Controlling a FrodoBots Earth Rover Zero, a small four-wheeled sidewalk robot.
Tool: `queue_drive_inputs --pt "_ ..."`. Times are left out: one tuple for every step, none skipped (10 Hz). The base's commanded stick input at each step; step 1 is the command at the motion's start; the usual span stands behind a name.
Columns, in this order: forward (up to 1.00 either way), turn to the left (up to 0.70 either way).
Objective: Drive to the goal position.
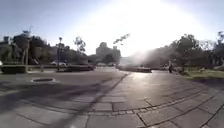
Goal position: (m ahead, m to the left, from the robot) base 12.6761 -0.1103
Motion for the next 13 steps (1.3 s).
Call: queue_drive_inputs --pt "0.68 0.00" --pt "0.68 0.00" --pt "0.68 0.00" --pt "0.68 0.00" --pt "0.68 0.00" --pt "0.68 0.00" --pt "0.68 0.00" --pt "0.68 0.00" --pt "0.68 0.00" --pt "0.68 0.00" --pt "0.68 0.00" --pt "0.68 -0.04" --pt "0.68 -0.15"
